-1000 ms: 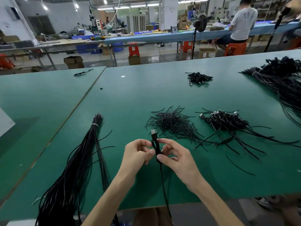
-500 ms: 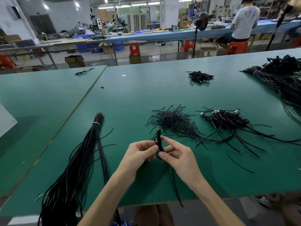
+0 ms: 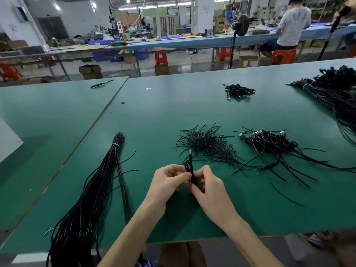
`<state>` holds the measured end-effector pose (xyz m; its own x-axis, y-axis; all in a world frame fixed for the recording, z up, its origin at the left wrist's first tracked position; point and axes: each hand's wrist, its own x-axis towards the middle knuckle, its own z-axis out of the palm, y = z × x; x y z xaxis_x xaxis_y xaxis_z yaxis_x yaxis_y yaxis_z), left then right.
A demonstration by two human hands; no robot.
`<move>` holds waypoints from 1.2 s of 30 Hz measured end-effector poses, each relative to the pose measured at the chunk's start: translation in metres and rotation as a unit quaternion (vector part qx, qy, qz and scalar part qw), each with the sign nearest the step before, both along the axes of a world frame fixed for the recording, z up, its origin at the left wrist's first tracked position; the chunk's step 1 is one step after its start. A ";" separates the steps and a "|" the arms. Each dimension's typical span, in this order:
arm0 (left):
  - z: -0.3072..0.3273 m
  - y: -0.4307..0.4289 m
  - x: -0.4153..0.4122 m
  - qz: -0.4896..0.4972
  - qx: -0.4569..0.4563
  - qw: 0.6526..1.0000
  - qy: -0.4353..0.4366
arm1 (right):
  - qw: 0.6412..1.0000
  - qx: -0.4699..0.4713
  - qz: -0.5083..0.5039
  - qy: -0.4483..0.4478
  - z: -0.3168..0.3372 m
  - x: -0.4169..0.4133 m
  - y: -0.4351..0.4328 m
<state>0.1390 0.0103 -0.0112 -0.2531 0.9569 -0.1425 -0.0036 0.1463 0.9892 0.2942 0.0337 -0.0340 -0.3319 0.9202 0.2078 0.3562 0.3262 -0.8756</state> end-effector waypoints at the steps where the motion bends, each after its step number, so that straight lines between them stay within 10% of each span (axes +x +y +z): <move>1: 0.000 0.000 -0.001 0.000 -0.002 1.000 0.000 | 1.000 0.008 0.003 -0.011 0.000 0.000 -0.001; 21: -0.004 0.003 -0.015 -0.060 0.017 0.990 -0.130 | 0.977 -0.084 0.092 0.174 0.006 0.006 0.001; 36: -0.014 -0.001 -0.023 -0.154 0.099 0.977 -0.112 | 0.964 -0.132 0.170 0.153 0.006 0.004 0.005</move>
<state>0.1163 0.0095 -0.0253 0.0665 0.9972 0.0341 -0.2099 -0.0194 0.9775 0.2984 0.0384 -0.0283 -0.5847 0.8027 0.1173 -0.0211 0.1295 -0.9914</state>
